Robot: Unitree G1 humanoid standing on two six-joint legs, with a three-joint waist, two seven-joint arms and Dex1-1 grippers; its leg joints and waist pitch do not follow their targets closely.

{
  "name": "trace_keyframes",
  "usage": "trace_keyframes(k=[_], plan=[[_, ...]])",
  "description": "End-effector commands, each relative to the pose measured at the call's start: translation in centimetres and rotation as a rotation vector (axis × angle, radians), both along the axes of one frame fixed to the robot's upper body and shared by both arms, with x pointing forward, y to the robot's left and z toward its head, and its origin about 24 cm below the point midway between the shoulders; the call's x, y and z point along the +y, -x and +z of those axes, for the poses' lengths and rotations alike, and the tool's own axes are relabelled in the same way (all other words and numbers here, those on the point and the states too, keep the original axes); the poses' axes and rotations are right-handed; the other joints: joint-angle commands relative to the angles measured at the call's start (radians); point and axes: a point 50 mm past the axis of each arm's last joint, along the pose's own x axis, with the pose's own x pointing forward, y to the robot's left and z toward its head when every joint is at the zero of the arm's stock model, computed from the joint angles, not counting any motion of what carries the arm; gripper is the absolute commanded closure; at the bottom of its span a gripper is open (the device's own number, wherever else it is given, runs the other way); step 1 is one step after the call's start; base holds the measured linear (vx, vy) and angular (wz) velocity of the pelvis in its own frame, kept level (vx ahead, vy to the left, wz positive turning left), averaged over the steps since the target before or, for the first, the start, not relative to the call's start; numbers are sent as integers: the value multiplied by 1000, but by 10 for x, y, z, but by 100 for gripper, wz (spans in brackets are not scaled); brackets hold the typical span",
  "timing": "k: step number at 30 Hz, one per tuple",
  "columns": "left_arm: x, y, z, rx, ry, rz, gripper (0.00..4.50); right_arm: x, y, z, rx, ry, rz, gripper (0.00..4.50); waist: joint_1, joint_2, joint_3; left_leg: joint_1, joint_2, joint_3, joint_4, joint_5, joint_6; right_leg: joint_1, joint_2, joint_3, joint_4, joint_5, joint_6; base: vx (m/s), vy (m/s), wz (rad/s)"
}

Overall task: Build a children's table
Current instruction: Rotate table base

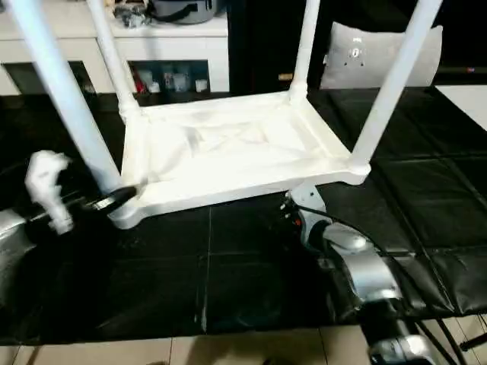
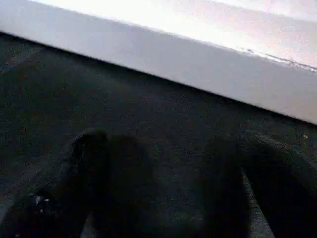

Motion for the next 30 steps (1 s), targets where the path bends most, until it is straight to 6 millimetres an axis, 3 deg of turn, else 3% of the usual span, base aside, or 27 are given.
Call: trace_keyframes(k=[1, 3, 5, 6, 7, 8, 10, 17, 25, 30], plan=[[-30, -3, 4, -2, 84, -160, 4, -1, -8, 3, -10, 10, -48, 0, 1, -10, -67, 6, 29, -4, -76, -200, 22, 45, -53, 51, -59, -328, -198, 0, 0, 0], [-32, -3, 4, -2, 90, -172, 4, -1, -8, 3, -9, 9, -48, 0, 7, -7, -66, 6, 31, -4, -76, -199, 26, 46, -53, 51, -59, -324, -199, 0, 0, 0], [-53, 5, 5, 59, 151, -367, 4, 0, -12, 4, -27, 21, -54, 0, 11, -17, -66, 3, 32, -3, -77, -186, 25, 50, -56, 53, -54, -321, -193, 0, 0, 0], [-53, 5, 5, 59, 151, -367, 4, 0, -12, 4, -27, 21, -54, 0, 12, -13, -66, 2, 31, -4, -77, -179, 25, 51, -56, 53, -54, -321, -194, 0, 0, 0], [-65, 12, 8, 92, 190, -479, 4, 0, -14, 5, -36, 21, -53, 0, 11, -14, -65, 4, 33, -3, -78, -183, 22, 50, -55, 53, -54, -321, -195, 0, 0, 0], [-75, 18, 11, 119, 211, -573, 4, 1, -15, 6, -39, 23, -47, 0, 10, -22, -65, 3, 33, -3, -79, -183, 21, 51, -54, 53, -53, -319, -199, 0, 0, 0], [-87, 26, 13, 144, 215, -667, 4, 2, -17, 7, -44, 27, -38, 0, 8, -18, -62, 2, 35, -4, -81, -189, 17, 51, -54, 53, -53, -328, -200, 0, 0, 0], [-117, 36, 19, 135, 241, -800, 4, 5, -16, 8, -48, 28, -25, 0, -14, -32, -59, 0, 30, -3, -77, -221, 15, 54, -53, 53, -67, -414, -164, 0, 0, 0], [-142, 44, 29, 150, 319, -892, 4, 20, -17, 8, -55, 4, 49, 0, -19, -30, -60, -2, 31, -3, -76, -196, 29, 55, -48, 51, -62, -361, -183, 0, 0, 0], [-151, 48, 31, 153, 345, -927, 4, 29, -14, 8, -53, -5, 102, 0, -28, -34, -60, -7, 30, -4, -74, -200, 34, 58, -49, 49, -64, -384, -178, 0, 0, 0]])
